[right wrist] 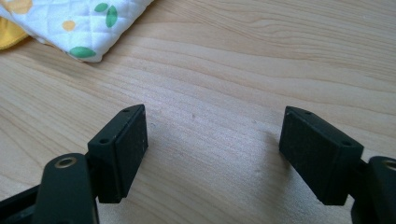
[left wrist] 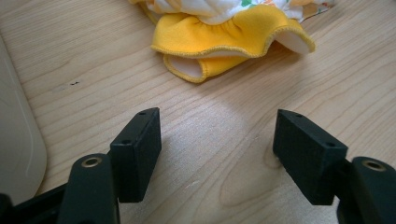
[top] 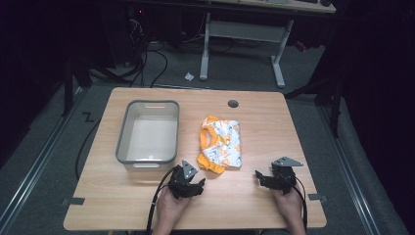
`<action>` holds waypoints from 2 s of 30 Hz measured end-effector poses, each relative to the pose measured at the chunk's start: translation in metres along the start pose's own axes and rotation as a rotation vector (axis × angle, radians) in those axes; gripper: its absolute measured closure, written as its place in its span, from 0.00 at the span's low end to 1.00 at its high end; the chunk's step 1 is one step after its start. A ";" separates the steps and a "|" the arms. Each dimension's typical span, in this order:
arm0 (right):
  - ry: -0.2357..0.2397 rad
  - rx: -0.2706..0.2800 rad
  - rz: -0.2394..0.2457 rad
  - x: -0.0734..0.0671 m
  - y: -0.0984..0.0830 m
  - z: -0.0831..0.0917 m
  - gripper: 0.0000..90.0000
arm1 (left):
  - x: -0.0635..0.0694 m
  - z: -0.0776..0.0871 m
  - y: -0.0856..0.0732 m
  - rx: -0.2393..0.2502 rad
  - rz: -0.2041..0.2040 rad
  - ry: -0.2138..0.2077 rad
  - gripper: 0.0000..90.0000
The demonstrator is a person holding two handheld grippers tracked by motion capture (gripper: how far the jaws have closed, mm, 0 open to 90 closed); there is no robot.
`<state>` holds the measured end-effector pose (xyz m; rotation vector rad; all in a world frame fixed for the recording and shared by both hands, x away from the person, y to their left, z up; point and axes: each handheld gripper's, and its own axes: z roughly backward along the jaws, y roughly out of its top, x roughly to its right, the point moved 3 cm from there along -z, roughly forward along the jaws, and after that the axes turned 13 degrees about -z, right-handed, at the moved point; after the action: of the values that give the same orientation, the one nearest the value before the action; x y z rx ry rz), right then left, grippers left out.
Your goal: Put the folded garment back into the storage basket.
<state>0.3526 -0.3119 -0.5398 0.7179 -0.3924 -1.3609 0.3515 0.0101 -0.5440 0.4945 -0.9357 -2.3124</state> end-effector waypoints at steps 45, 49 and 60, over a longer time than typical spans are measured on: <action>0.000 -0.001 0.001 0.000 0.000 0.000 0.26 | 0.002 -0.001 0.001 -0.004 0.003 0.000 0.32; 0.000 -0.001 0.003 0.000 0.000 0.000 0.26 | 0.002 -0.001 0.001 -0.006 0.001 0.001 0.32; 0.000 -0.001 0.001 0.000 0.000 0.000 0.26 | 0.003 0.006 0.008 0.015 0.021 -0.012 0.31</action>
<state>0.3528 -0.3120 -0.5396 0.7167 -0.3920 -1.3601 0.3491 0.0063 -0.5346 0.4750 -0.9601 -2.2939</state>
